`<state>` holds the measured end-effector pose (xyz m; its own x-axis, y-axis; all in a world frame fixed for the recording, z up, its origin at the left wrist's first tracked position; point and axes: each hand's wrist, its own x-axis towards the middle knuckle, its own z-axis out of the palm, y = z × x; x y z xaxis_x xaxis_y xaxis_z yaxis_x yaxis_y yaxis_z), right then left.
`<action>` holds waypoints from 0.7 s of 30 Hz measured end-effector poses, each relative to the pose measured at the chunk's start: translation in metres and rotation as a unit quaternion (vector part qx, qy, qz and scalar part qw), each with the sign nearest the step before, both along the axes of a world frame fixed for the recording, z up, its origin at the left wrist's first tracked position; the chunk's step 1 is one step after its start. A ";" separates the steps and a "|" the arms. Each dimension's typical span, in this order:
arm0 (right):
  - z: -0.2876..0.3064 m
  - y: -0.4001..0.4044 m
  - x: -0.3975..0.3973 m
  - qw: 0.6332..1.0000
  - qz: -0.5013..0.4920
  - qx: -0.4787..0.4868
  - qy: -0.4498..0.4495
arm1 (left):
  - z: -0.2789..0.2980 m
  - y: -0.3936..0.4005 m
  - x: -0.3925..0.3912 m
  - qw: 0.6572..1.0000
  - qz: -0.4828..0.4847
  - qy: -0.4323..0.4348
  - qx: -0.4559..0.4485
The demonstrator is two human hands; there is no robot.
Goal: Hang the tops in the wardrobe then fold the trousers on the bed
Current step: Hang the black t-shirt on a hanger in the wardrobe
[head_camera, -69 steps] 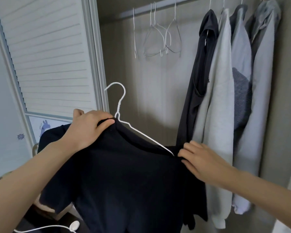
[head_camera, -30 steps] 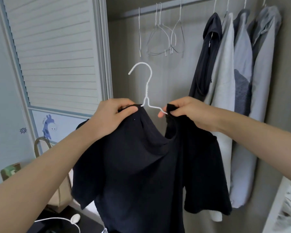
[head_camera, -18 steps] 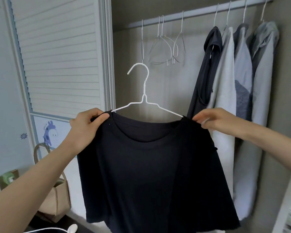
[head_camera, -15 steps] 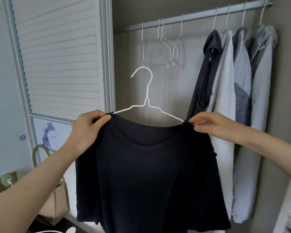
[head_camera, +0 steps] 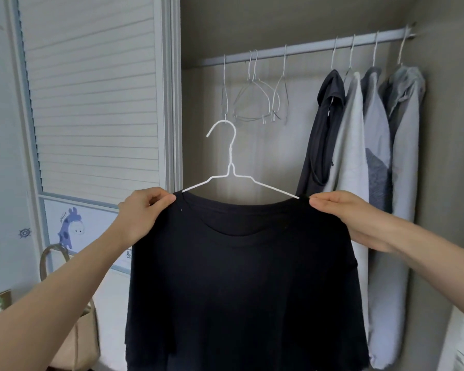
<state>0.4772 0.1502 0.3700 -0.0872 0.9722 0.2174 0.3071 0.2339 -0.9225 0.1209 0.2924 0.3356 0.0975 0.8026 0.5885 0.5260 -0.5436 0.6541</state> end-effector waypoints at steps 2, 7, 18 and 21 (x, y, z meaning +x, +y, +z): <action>0.009 -0.009 -0.009 1.000 -0.006 0.001 0.021 | 0.001 0.008 0.003 0.999 0.020 0.025 0.008; 0.015 -0.028 -0.026 0.721 -0.251 0.305 -0.570 | 0.006 0.016 0.021 0.996 -0.029 -0.080 0.033; 0.049 -0.026 -0.076 0.947 -0.305 0.099 0.031 | 0.007 -0.036 0.094 0.965 -0.261 0.028 -0.006; 0.076 -0.021 -0.095 0.933 -0.330 0.094 0.108 | 0.014 -0.074 0.118 0.923 -0.383 0.001 -0.041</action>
<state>0.3817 0.1296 0.4460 0.5823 0.7422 0.3319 0.2521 0.2233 -0.9416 0.2391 0.2187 0.3499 0.6556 0.5401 0.5277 0.0105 -0.7053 0.7088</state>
